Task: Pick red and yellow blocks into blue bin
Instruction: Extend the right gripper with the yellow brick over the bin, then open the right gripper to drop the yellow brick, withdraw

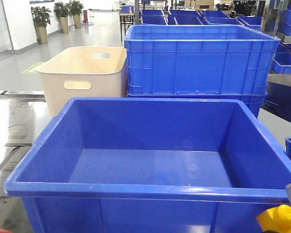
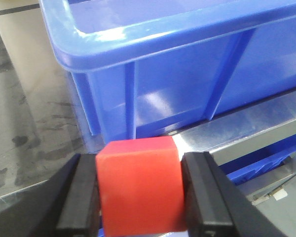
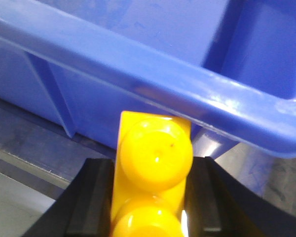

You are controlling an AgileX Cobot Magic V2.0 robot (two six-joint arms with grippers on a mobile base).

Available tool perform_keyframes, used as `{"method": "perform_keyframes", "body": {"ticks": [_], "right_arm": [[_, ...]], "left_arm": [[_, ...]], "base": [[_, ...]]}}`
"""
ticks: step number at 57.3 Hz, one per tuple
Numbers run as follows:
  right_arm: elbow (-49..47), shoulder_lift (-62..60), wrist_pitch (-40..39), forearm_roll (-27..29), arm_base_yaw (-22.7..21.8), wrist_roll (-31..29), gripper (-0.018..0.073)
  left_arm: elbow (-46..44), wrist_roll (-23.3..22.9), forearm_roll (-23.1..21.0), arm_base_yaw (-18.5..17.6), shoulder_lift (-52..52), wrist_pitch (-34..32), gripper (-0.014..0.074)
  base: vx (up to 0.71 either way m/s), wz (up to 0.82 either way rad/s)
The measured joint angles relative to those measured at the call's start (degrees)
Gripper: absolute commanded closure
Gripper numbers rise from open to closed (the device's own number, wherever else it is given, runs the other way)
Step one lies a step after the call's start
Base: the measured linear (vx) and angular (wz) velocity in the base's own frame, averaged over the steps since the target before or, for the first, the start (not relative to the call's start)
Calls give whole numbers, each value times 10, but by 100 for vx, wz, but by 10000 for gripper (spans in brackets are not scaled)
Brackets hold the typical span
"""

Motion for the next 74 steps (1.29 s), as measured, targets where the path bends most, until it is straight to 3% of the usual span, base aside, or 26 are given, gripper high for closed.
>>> {"method": "perform_keyframes", "body": {"ticks": [17,33,50,74], "right_arm": [[0,0,8,1,0,0,328],[-1,-51,104,37,0,-1,328],[-83,-130,128,58,0,-1,328],[-266,68,58,93,0,-87,328]], "left_arm": [[0,0,0,0,0,0,362],[0,0,0,0,0,0,362],[0,0,0,0,0,0,362],[0,0,0,0,0,0,362]], "base": [[0,0],[0,0],[0,0],[0,0]]}}
